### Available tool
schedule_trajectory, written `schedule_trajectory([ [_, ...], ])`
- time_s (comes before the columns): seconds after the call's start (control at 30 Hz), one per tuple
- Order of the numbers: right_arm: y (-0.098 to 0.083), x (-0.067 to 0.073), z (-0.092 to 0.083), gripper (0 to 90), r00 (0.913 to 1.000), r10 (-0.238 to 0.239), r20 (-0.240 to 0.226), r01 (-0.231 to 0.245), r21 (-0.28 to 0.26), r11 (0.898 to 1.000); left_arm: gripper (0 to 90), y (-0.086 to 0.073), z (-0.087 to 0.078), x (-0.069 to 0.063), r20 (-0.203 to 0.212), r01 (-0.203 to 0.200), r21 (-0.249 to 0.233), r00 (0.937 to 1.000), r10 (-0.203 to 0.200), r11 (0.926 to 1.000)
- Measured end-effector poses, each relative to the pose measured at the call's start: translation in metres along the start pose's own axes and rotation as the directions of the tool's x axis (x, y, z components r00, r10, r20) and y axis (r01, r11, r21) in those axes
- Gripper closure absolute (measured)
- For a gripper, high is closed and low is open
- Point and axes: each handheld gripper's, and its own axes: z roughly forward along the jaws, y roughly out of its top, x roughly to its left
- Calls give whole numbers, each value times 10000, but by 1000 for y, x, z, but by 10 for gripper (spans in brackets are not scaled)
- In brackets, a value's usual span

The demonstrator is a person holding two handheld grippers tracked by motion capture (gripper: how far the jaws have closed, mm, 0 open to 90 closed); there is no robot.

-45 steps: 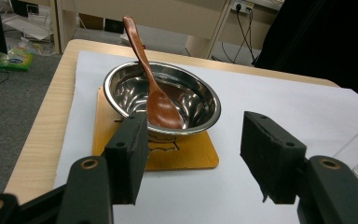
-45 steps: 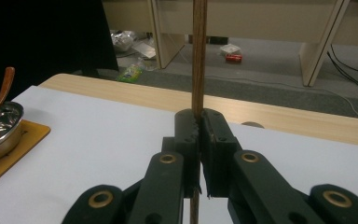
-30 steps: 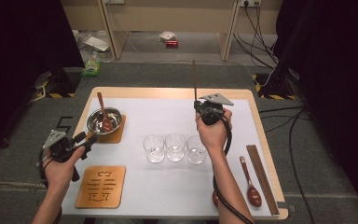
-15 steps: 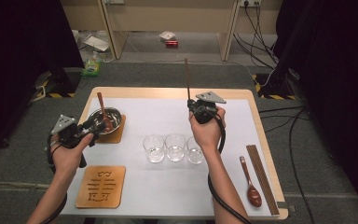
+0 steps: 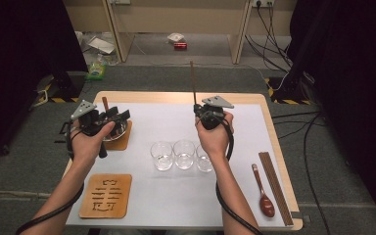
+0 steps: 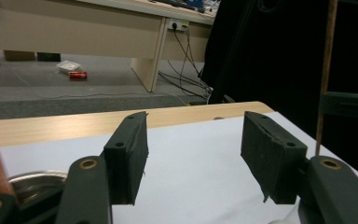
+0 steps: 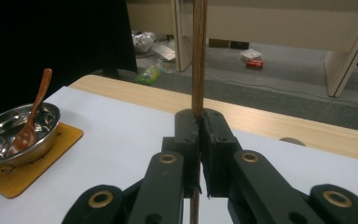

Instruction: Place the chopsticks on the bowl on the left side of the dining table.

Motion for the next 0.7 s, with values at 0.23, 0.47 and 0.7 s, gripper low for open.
schedule_trajectory([
  [0.23,-1,2,1,861,10000,28,-30,-28,-15,10000,407,11,21,-16,404,-43,35,9992,42,10000],
  [0.47,-2,5,4,861,10000,-39,-90,40,54,10000,407,21,40,-35,898,-72,52,9959,67,10000],
  [0.7,-2,9,5,861,9999,4,-156,-2,83,10000,407,35,59,-53,1254,-133,-6,9920,133,9999],
])
